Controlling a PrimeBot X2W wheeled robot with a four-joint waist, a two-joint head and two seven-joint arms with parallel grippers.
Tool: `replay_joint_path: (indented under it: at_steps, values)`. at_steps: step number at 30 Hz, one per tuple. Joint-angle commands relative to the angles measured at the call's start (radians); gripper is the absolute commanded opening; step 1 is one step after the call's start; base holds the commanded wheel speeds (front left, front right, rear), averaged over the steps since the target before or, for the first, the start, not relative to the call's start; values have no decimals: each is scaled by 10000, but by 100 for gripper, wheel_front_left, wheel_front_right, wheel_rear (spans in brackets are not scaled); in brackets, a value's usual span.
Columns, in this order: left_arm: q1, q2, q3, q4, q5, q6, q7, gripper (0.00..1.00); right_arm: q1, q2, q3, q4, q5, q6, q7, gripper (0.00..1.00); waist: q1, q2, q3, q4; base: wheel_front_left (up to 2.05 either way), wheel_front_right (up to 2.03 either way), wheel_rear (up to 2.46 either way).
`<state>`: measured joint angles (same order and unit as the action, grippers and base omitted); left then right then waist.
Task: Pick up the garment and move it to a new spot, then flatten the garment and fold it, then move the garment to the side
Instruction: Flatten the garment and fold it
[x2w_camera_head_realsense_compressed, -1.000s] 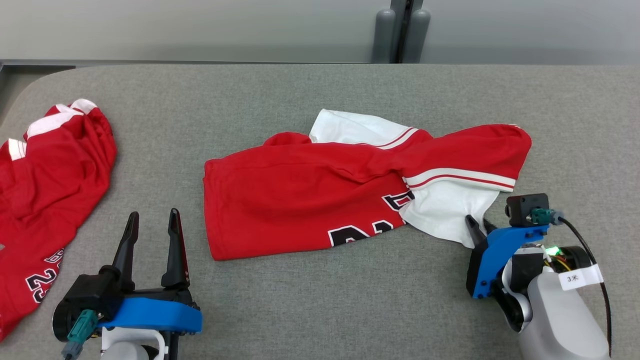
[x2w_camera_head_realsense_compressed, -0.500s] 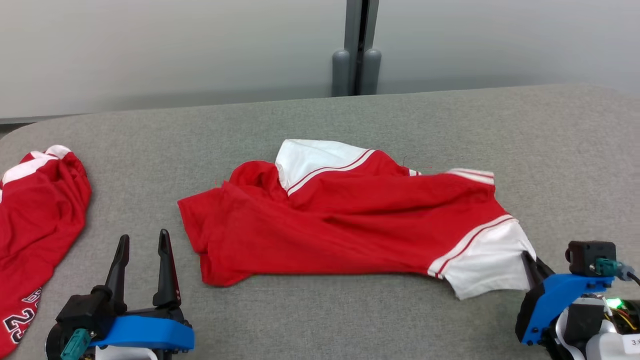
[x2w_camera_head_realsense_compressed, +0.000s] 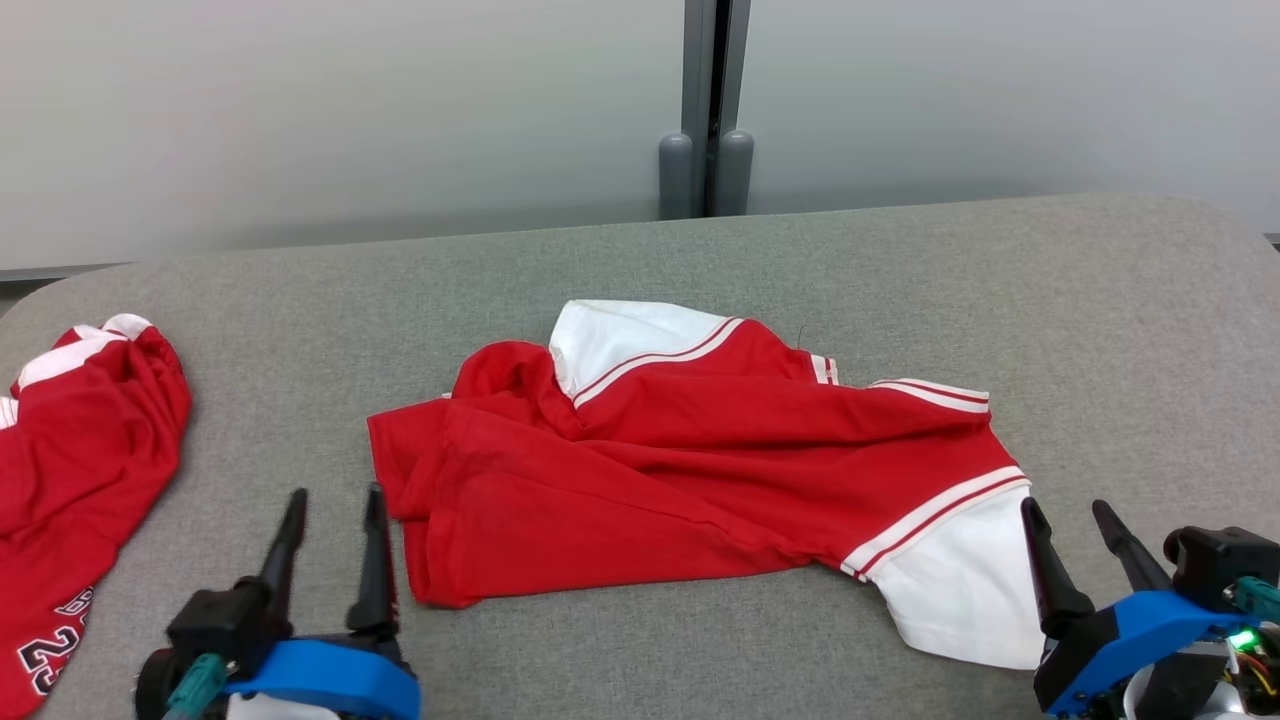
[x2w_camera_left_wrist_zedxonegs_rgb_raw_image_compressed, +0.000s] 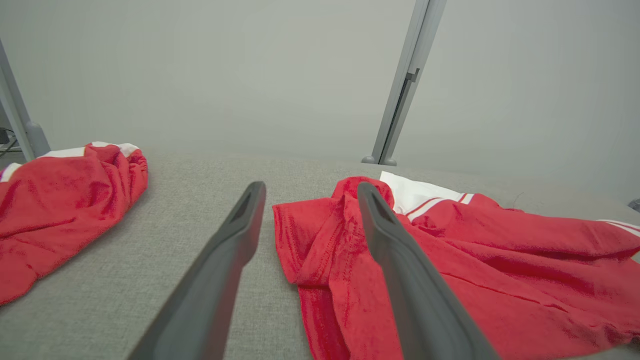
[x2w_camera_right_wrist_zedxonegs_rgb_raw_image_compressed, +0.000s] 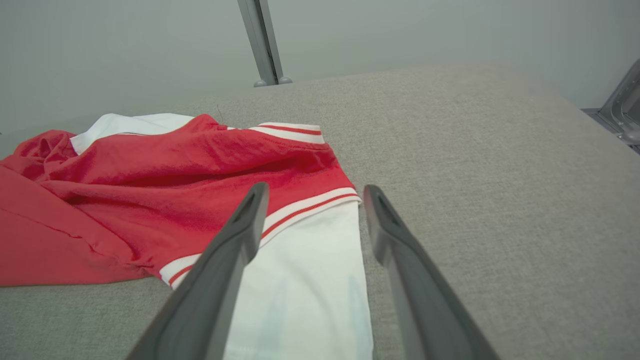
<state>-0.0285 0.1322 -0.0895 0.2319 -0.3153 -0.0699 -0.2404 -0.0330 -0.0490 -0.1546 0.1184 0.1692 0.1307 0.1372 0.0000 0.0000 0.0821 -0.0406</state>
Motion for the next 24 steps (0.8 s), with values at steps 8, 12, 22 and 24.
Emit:
replay_joint_path:
  at_steps: [8, 12, 22, 24]
  values:
    - [-988, -9, -934, 1212, -265, -357, 1834, 100, 38, -27, 664, 69, 321, 2, -503, 100, 0, 0, 228, -225, 0, 0, 0]
    - [-1644, -40, -1016, 1916, -503, -368, 2610, 100, -116, -27, 874, 63, 400, 2, -577, 100, 0, 0, 460, -449, 0, 0, 0]
    - [-2964, 191, -892, 2940, -290, 228, 3068, 100, -377, -27, 1073, 156, 532, 2, -703, 100, 0, 0, 948, -857, 0, 0, 0]
    - [-3064, 183, -925, 2987, -340, 211, 3121, 100, -412, -26, 1101, 203, 573, 2, -742, 100, 0, 0, 972, -884, 0, 0, 0]
